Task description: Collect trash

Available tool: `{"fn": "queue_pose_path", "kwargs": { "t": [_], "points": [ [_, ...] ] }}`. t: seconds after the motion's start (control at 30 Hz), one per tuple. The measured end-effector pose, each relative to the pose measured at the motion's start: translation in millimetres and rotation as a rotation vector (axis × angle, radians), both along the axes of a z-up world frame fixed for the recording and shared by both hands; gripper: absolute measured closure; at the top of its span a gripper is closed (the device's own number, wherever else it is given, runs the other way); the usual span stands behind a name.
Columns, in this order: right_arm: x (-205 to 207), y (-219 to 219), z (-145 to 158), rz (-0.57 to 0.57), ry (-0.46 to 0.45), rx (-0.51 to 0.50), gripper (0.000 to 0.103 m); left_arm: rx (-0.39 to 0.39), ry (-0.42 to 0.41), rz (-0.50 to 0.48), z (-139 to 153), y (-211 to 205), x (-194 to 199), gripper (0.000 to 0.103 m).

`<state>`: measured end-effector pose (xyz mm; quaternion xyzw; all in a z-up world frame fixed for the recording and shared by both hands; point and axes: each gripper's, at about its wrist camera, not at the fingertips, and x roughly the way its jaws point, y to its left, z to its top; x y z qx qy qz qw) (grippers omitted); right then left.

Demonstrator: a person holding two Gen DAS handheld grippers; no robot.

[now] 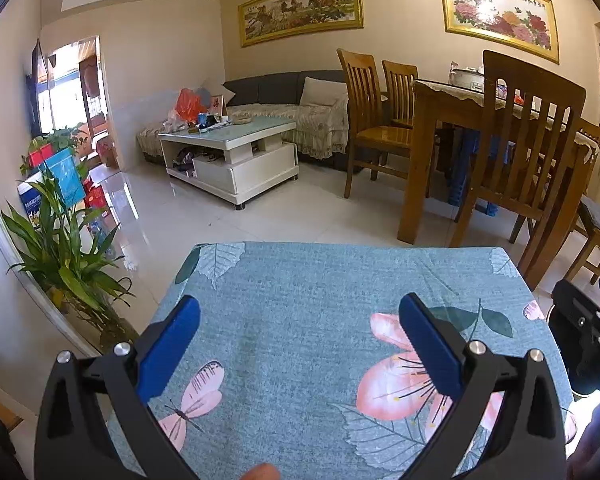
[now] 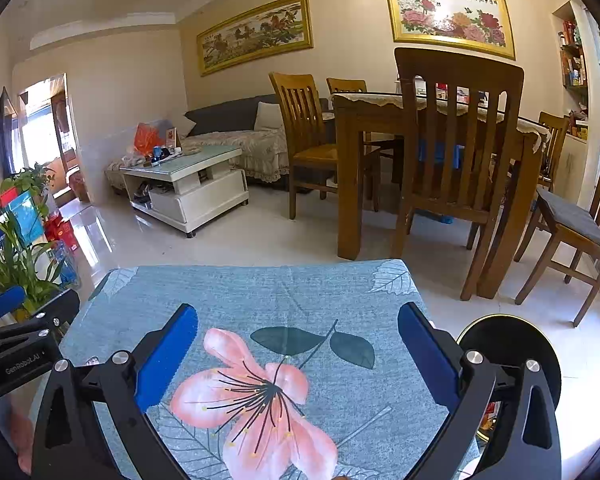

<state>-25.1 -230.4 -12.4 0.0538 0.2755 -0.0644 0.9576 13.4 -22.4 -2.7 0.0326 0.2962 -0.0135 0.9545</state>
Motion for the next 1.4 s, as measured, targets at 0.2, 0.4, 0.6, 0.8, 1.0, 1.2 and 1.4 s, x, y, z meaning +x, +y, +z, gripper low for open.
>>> {"fn": "queue_pose_path", "kwargs": {
  "t": [0.2,0.4,0.6,0.8,1.0,1.2,1.4],
  "points": [
    [0.4,1.4,-1.6,0.002,0.002,0.002,0.003,-0.001,0.001,-0.002,0.9,-2.0,-0.7,0.003],
    [-0.2,-0.2,-2.1,0.002,0.002,0.006,0.003,-0.002,0.001,-0.004,1.1,-2.5,-0.6,0.003],
    [-0.1,-1.1,-1.1,0.002,0.002,0.01,0.003,-0.006,-0.001,-0.006,0.5,-4.1,-1.1,0.003],
    [0.6,-1.2,-1.0,0.004,0.006,0.011,0.003,-0.008,0.004,-0.01,-1.4,-6.1,-1.0,0.003],
    [1.1,-0.7,-1.4,0.005,0.011,0.012,0.003,-0.011,0.012,-0.014,-3.4,-4.9,2.1,0.003],
    [1.9,-0.3,-3.9,0.007,0.016,0.013,0.003,-0.014,0.015,-0.017,-4.3,-3.8,2.8,0.003],
    [1.9,-0.9,-8.6,0.01,0.023,0.021,0.003,-0.013,0.018,-0.021,-6.0,-3.8,4.7,0.003]
  ]
}}
